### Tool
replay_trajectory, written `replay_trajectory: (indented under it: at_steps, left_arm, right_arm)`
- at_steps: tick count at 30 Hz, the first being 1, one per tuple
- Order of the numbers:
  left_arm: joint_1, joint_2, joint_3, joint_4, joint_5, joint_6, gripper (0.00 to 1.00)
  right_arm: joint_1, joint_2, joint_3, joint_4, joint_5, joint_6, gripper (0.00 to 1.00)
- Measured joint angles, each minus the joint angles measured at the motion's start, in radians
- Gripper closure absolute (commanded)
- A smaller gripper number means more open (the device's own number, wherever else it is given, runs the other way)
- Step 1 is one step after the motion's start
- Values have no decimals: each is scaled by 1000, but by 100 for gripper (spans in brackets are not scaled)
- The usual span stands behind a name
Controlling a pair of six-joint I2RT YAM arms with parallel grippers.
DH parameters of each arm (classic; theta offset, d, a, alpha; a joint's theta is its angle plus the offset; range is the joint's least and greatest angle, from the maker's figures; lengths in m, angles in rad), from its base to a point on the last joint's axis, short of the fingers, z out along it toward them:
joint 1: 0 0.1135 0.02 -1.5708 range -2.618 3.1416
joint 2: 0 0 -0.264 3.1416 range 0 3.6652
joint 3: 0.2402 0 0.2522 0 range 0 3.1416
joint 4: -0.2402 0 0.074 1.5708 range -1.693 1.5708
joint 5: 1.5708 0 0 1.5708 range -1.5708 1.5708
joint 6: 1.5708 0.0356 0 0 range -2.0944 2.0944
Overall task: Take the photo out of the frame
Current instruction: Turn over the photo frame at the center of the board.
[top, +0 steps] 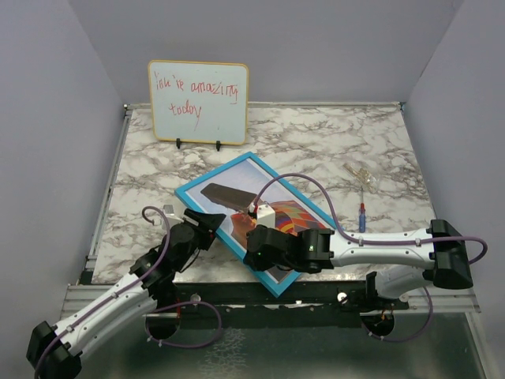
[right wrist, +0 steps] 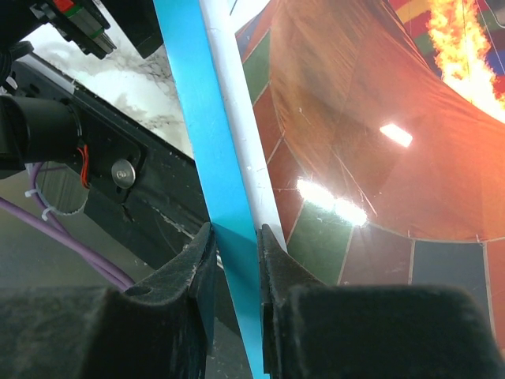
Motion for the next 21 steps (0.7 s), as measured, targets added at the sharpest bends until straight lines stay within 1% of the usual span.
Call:
replay_trajectory:
  at_steps: [4,7,12,14,18,21]
  left_arm:
    - [0,64,25,3,0,13,43]
    - [1,81,25,17,1,13,53]
    - [6,67,25,29,1,10,57]
    - [7,51,24,29,1,10,61]
    - [11,35,14,23,0,10,78]
    - [14,24,12,14,0,2,84]
  right_arm:
    - [0,1,0,3,-2,-3,93]
    - [0,1,0,3,-3,-4,93]
    - [0,1,-4,15,-5,-5,93]
    - [-1,1,-8,23,-9,-8,93]
    - [-2,2,-8,42,-16,-21,92]
    - [-2,2,-8,53,-21,-28,91]
